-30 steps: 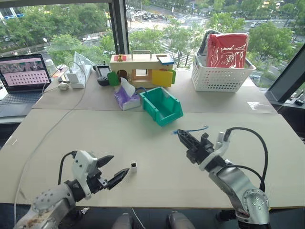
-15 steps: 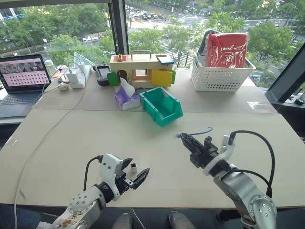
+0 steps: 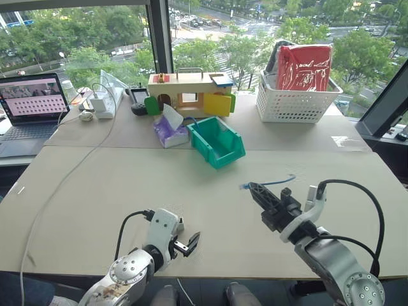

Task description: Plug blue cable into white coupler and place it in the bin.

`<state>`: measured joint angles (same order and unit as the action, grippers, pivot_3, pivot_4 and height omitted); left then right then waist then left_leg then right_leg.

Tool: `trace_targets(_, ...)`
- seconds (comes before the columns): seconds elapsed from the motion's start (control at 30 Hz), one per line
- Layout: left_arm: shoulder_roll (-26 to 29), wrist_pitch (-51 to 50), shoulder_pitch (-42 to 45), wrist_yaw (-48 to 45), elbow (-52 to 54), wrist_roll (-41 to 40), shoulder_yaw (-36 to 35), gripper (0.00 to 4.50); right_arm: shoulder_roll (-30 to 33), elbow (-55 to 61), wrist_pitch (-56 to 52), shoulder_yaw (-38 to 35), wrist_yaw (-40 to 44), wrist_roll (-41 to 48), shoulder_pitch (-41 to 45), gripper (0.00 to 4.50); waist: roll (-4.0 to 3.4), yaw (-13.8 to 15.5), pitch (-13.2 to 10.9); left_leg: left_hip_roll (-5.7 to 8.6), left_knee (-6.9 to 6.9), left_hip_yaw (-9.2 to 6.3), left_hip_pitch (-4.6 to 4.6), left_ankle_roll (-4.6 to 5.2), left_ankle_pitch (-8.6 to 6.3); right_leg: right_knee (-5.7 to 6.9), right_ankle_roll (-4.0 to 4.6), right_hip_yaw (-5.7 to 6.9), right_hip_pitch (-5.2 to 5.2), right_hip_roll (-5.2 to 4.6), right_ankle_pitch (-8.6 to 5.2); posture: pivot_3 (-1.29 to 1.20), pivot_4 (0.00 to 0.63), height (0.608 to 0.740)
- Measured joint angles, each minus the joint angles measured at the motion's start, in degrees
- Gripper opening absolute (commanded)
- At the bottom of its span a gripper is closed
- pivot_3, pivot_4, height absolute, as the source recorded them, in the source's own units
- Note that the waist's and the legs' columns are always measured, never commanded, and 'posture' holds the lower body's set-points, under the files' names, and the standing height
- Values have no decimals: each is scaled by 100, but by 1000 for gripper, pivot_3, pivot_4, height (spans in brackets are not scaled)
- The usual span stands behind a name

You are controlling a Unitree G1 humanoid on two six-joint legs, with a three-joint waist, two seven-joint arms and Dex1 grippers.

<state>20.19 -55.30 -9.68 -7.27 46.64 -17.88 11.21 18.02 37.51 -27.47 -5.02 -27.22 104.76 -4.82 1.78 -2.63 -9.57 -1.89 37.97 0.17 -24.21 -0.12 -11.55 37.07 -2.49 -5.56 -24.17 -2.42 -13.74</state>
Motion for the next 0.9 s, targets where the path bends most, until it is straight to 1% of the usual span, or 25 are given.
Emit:
trace_targets(0.17,-113,-475,166,225,116,12,2,4399,-78,81,129,48,-37,-52,-77,0,-13,-7,8,0,0,0,2,0,0,0,2,0,1,1,-1,0,150,715)
trace_targets(0.4,-243,-780,336,360,138,17,-17,4399,-85,96,192,118,-29,-125,-82,0,-20,-1,13,1,0,0,3,0,0,0,8,0,1,0,-5,0,150,715)
trace_targets(0.47,-291,-846,373,395,136,18,-30,3895,-92,96,201,135,4,-157,-68,0,-20,1,13,1,0,0,3,0,0,0,8,0,1,0,-5,0,150,715)
trace_targets(0.5,-294,-865,396,411,125,30,-44,3769,-95,95,201,145,23,-172,-65,0,-20,2,13,1,0,0,3,0,0,0,8,0,1,0,-5,0,150,715)
trace_targets(0.7,-316,-907,569,455,-44,130,-193,1500,-259,-35,225,195,119,-329,46,0,-21,7,15,4,0,-1,2,0,0,0,8,0,1,0,-5,0,150,715)
trace_targets(0.77,-246,-913,683,382,-121,132,-210,857,-350,-108,238,209,179,-372,116,0,-22,19,15,5,0,-1,1,0,0,-1,7,0,2,-3,-5,0,150,715)
trace_targets(0.8,-185,-902,725,316,-157,122,-211,854,-390,-122,255,208,196,-396,128,0,-22,25,15,6,0,-2,1,0,0,-1,7,1,1,-3,-5,0,150,715)
trace_targets(0.9,198,-684,1056,-268,-498,-9,-197,854,-574,-223,353,208,260,-508,155,0,-22,25,15,6,0,-1,-1,0,0,-3,12,2,0,-3,-7,0,150,715)
